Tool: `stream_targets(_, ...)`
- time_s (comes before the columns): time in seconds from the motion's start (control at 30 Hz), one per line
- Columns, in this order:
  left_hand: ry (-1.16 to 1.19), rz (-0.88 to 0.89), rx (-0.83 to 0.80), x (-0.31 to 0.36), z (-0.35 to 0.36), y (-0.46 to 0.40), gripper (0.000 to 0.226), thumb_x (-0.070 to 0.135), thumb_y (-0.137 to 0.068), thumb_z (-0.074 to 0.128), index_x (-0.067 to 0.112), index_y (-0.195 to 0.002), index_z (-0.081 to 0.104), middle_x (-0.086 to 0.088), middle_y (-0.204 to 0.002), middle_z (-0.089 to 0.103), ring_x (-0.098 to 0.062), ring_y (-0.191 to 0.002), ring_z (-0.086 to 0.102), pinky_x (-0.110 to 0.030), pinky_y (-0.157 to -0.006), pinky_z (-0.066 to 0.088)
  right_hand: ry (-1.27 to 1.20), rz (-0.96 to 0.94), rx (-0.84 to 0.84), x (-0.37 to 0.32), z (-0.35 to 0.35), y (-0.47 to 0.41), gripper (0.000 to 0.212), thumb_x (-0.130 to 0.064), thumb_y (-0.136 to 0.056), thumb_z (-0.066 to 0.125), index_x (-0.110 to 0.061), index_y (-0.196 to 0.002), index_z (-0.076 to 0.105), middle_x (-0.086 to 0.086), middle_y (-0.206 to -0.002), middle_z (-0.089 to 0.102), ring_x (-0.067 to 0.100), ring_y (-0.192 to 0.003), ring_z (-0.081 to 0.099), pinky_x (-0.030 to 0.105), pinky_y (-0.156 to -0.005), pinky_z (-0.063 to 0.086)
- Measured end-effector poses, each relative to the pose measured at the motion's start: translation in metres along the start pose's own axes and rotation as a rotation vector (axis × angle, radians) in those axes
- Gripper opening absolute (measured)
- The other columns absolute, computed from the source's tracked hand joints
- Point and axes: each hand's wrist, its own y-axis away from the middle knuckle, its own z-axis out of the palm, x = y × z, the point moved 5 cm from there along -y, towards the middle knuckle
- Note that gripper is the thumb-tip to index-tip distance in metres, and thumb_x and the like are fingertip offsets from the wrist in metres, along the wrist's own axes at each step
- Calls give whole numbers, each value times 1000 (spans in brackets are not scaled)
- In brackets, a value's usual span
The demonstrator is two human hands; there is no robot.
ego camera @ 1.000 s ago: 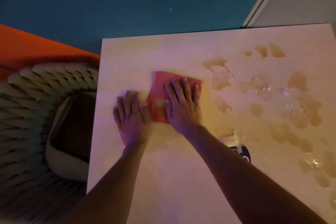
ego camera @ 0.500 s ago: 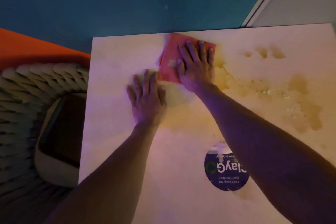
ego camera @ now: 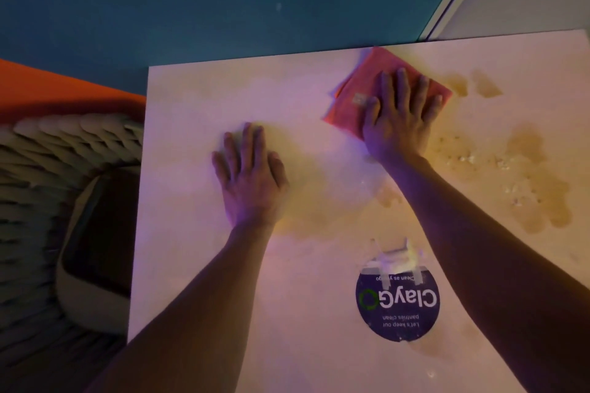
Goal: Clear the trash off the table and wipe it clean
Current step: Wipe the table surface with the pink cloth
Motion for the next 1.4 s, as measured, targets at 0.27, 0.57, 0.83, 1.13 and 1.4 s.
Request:
stream_targets(0.27,-12,0,11,-1,1,-1,56,35,-98,37,19,-151,40,2,-161,31,-35,-149,25,-57,-120,17,-17,-145,-66,-54,4,3,62,-46,-100,17,-21,-155,26,5,-163,22,41,-150,11,64,-117,5)
stream_targets(0.57,22,-4,-23,1,-1,0,57,36,-98,34,21,-153,36,4,-163,27,-33,-151,20,-55,-122,11,-35,-300,-8,-17,-8,105,56,-46,-102,27,-24,-152,36,4,-161,29,36,-149,19,59,-118,12)
stream_targets(0.83,-65,31,-52,15,-3,4,57,33,-98,27,18,-152,36,-1,-163,26,-37,-150,19,-60,-119,16,9,-267,-42,66,-21,115,56,-50,-102,28,-29,-154,32,0,-163,25,32,-151,15,56,-121,11)
stream_targets(1.13,12,209,-106,116,16,13,54,40,-99,33,23,-150,41,-1,-161,31,-36,-149,23,-61,-118,17,22,-157,-32,88,-20,83,58,-50,-101,26,-28,-154,30,1,-163,24,35,-151,15,58,-119,11)
stream_targets(1.4,-23,265,-76,136,26,10,54,39,-99,34,26,-152,37,2,-162,29,-33,-150,22,-61,-119,15,29,-175,1,99,-18,6,58,-50,-100,25,-27,-152,34,3,-161,29,37,-149,20,60,-119,11)
